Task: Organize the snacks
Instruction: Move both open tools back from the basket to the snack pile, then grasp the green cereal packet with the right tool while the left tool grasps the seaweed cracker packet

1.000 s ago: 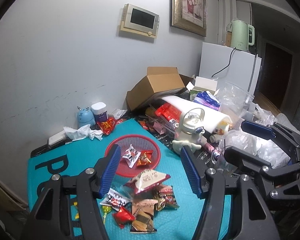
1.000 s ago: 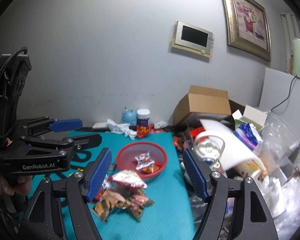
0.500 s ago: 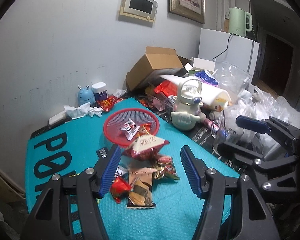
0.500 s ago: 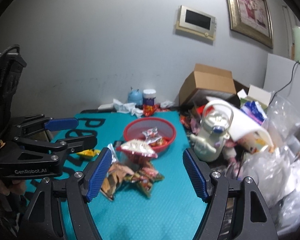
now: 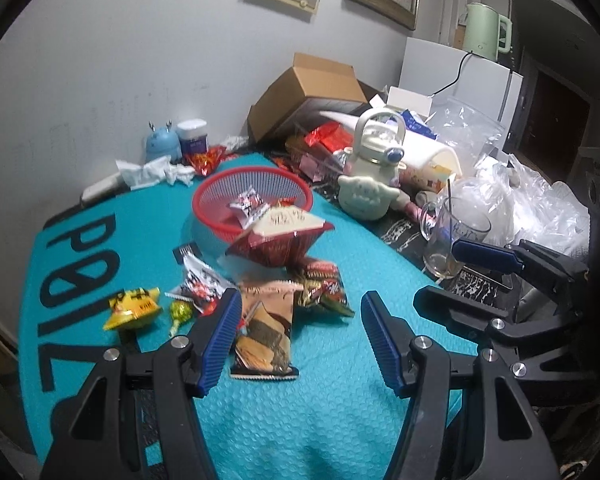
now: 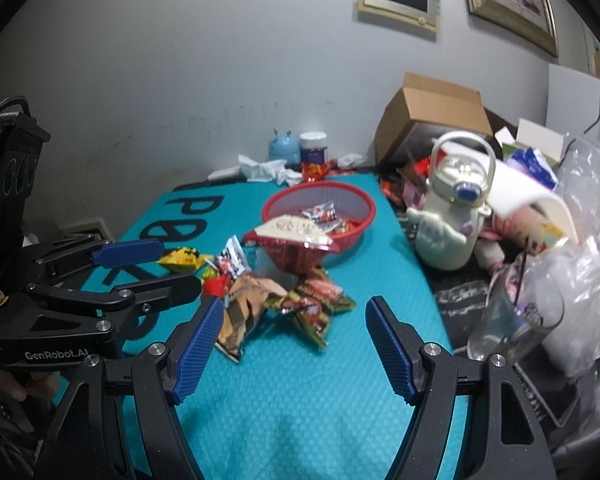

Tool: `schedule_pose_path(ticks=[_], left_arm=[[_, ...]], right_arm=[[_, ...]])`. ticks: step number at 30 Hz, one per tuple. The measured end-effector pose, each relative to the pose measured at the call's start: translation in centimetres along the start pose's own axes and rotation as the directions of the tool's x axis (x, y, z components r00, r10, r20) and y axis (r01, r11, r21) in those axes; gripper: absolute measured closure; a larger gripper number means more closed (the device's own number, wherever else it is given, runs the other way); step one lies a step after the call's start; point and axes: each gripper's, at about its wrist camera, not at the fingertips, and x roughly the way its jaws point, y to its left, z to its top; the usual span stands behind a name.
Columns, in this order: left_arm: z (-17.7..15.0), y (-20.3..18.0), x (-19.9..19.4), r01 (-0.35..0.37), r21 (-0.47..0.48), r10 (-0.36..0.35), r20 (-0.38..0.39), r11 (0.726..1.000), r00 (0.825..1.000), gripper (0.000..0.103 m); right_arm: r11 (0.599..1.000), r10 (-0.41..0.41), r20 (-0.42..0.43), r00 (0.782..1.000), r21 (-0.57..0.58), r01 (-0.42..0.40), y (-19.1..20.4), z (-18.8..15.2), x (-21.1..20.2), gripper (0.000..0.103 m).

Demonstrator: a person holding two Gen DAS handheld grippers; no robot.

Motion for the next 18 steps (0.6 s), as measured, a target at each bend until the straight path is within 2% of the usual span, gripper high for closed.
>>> schedule_pose_path(ticks=[7, 18], left_arm=[[-1.8, 0.6, 2.2, 0.005, -0.043, -0.007, -0.053, 0.999, 0.999, 0.042], [-4.0, 2.7, 6.2, -0.034, -0.135, 0.013, -0.154, 0.99, 0.988, 0.042]], right_arm=[[0.999, 0.009, -0.046, 0.999, 0.035, -0.007, -0.7, -1.3, 1.9, 0.029], [0.998, 0.024, -0.127, 0.992, 0.069, -0.016, -2.0, -2.5, 5.9, 0.029]])
